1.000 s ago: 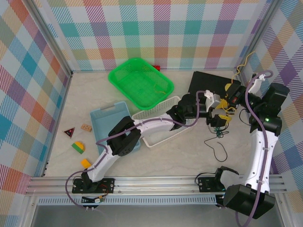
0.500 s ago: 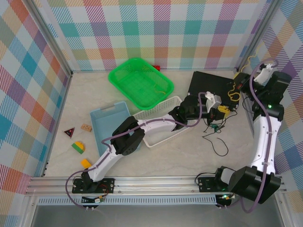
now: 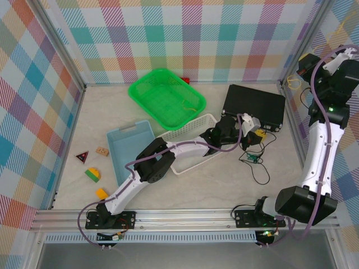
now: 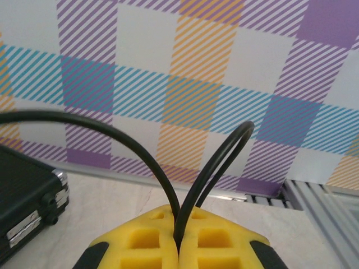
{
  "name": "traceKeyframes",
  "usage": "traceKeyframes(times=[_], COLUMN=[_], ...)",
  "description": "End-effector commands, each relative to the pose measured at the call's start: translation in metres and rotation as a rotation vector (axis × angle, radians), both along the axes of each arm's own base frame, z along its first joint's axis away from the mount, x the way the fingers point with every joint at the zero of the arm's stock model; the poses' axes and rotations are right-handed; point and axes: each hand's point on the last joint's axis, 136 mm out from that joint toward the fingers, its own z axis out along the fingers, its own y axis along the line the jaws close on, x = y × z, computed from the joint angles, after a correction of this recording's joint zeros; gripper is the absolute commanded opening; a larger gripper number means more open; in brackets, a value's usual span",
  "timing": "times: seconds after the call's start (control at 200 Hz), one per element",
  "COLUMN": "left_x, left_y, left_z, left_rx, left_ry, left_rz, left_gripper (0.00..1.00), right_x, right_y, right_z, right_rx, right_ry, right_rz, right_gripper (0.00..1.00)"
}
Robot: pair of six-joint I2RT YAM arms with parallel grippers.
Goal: Untangle the cables
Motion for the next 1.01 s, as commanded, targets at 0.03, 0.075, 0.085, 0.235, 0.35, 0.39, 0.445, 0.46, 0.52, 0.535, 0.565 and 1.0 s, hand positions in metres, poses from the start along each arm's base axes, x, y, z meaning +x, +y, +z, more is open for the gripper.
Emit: traceKeyframes(times=[0.03,0.075,0.085,0.235,0.35,0.39,0.445,0.46,0.52,0.535,0.565,1.0], left_x=[0.021,0.026,0.027,0.03,0.021,0.015,0.006,0.003,-0.008,-0.011,-0.017,-0.019], left_y=[0.001,0.001,0.001,0.018,0.049,0.063,0.085,0.091,0.115,0.121,0.132,0.274], left_z=[0.006,0.011,0.012,0.039,0.059,0.064,0.066,0.068,0.073,0.073,0.075,0.201], left_rx=[-0.009,-0.011,-0.012,-0.031,-0.006,0.006,0.027,0.029,0.047,0.052,0.059,-0.005], left_ry=[-0.025,-0.013,-0.01,-0.04,-0.065,-0.065,-0.057,-0.056,-0.04,-0.035,-0.027,0.012], left_rz=[0.038,0.041,0.042,0.045,0.036,0.034,0.027,0.026,0.017,0.014,0.008,0.246], left_gripper=[0.0,0.38,0.46,0.94,0.95,0.95,0.95,0.95,0.95,0.94,0.94,0.95], right_x=[-0.007,-0.011,-0.012,-0.026,-0.038,-0.043,-0.048,-0.05,-0.055,-0.056,-0.058,-0.077], right_y=[0.011,0.016,0.017,0.039,0.058,0.065,0.074,0.076,0.087,0.09,0.095,0.238], right_z=[0.02,0.019,0.018,0.008,-0.002,-0.006,-0.013,-0.013,-0.02,-0.022,-0.026,-0.105], right_rx=[-0.018,-0.025,-0.026,-0.079,-0.116,-0.134,-0.152,-0.159,-0.179,-0.182,-0.184,-0.251], right_ry=[-0.059,-0.062,-0.061,-0.074,-0.065,-0.065,-0.059,-0.061,-0.065,-0.067,-0.065,0.098], right_rz=[0.044,0.065,0.071,0.175,0.271,0.303,0.334,0.341,0.381,0.395,0.42,0.971], right_gripper=[0.0,0.0,0.0,0.0,0.0,0.0,0.0,0.0,0.0,0.0,0.0,0.0])
